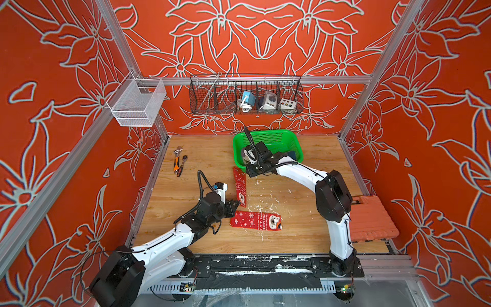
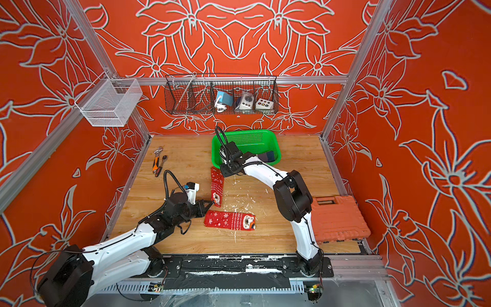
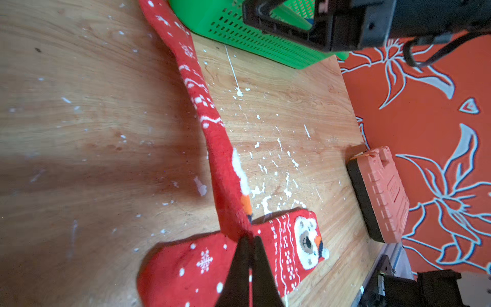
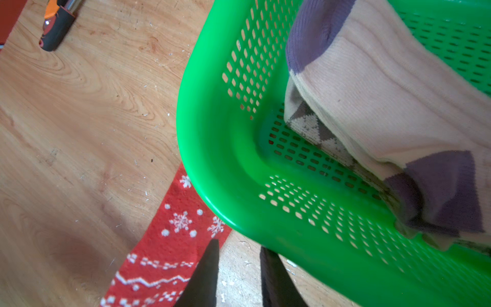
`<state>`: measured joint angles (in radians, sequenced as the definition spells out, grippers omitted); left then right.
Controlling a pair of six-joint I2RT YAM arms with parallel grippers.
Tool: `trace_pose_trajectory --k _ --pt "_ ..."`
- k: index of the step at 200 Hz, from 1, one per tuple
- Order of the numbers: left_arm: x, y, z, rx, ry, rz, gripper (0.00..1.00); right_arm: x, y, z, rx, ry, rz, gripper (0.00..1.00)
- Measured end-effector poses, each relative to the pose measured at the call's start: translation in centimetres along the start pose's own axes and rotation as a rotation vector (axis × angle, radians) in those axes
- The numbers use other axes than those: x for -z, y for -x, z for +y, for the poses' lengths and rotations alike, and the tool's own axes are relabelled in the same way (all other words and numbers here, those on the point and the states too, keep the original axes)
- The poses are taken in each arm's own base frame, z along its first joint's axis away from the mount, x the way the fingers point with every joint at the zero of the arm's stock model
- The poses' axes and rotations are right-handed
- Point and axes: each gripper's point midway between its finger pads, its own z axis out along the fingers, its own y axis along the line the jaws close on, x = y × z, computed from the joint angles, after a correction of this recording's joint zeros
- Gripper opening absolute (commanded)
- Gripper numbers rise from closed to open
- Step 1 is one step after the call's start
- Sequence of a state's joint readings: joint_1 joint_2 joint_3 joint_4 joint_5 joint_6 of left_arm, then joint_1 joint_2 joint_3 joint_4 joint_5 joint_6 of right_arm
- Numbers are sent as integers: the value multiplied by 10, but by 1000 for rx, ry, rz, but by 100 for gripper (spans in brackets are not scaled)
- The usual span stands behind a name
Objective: Place the socks together as a pair
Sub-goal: Adjust the bin at the center of the board, then adjust the sock at the center of the board.
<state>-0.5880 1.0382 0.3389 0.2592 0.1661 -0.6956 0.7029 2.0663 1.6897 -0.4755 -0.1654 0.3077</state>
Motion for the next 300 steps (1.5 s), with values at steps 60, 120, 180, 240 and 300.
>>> trace_pose_trajectory --k 60,120,180,240,300 --pt "-34 -7 -62 -52 -100 61 32 50 -13 9 -1 48 -20 34" --pt "-49 7 -98 -95 -141 28 54 140 -50 -3 -31 27 -111 37" --pt "-21 124 -26 -4 16 -245 56 114 -159 -24 -142 15 61 37" --pt "-80 138 30 33 150 -156 54 92 -155 4 -204 167 34 42" --pt "-94 170 46 36 170 -177 35 43 -180 27 -207 201 142 45"
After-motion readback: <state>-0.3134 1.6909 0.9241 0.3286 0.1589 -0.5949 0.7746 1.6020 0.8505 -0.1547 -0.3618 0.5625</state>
